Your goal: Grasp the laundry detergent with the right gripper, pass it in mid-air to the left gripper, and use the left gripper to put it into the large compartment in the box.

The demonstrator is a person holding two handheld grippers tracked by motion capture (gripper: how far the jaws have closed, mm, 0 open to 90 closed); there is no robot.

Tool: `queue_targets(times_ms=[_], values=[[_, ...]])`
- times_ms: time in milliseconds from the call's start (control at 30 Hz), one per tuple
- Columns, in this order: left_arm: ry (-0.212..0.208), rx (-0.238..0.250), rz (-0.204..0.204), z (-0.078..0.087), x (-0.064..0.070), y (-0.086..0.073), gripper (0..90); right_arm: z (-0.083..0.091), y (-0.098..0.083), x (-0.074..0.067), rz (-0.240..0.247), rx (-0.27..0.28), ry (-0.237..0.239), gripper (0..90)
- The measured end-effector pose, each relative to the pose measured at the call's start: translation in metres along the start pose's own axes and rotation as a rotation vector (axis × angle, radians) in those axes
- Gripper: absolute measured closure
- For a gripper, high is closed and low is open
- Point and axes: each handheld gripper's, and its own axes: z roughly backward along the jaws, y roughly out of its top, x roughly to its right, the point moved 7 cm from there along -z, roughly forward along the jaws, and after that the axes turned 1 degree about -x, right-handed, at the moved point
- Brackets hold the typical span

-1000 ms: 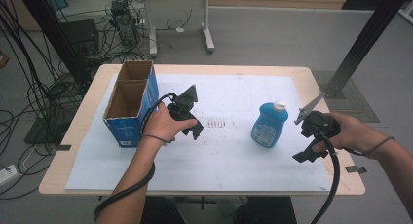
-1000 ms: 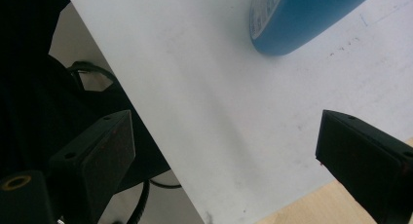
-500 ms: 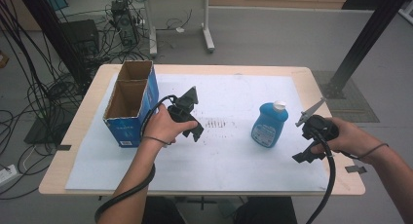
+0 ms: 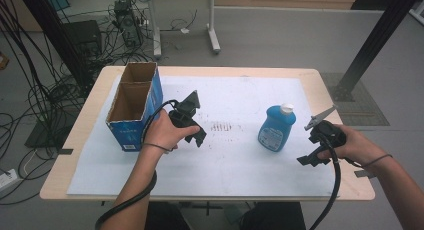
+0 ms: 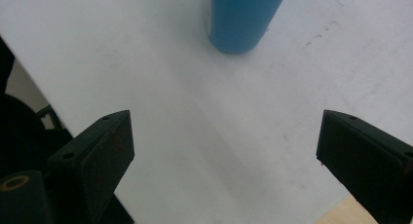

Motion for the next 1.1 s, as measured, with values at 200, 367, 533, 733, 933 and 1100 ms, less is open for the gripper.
queue_targets(times_ms=[200, 367, 533, 733, 933, 1100], values=[[0.002, -0.003, -0.003, -0.001, 0.002, -0.001, 10.1, -0.006, -0.003, 0.004, -0.017, 0.059, -0.002, 5.5], [-0.001, 0.002, -0.005, -0.001, 0.005, -0.001, 10.1, -0.010, -0.006, 0.006, -0.036, 0.089, -0.005, 5.3], [0.002, 0.000, -0.022, 0.001, 0.008, 0.000, 10.1, -0.015, -0.007, 0.007, -0.047, 0.128, -0.006, 5.4], [-0.001, 0.002, -0.024, -0.001, 0.010, -0.001, 10.1, -0.020, -0.007, 0.007, -0.037, 0.182, -0.025, 5.5], [-0.008, -0.001, -0.022, -0.005, 0.011, -0.003, 10.1, -0.026, -0.006, 0.008, -0.021, 0.225, -0.038, 5.2], [-0.008, -0.001, -0.021, -0.004, 0.009, -0.004, 10.1, -0.032, -0.005, 0.009, -0.024, 0.254, -0.055, 5.2]])
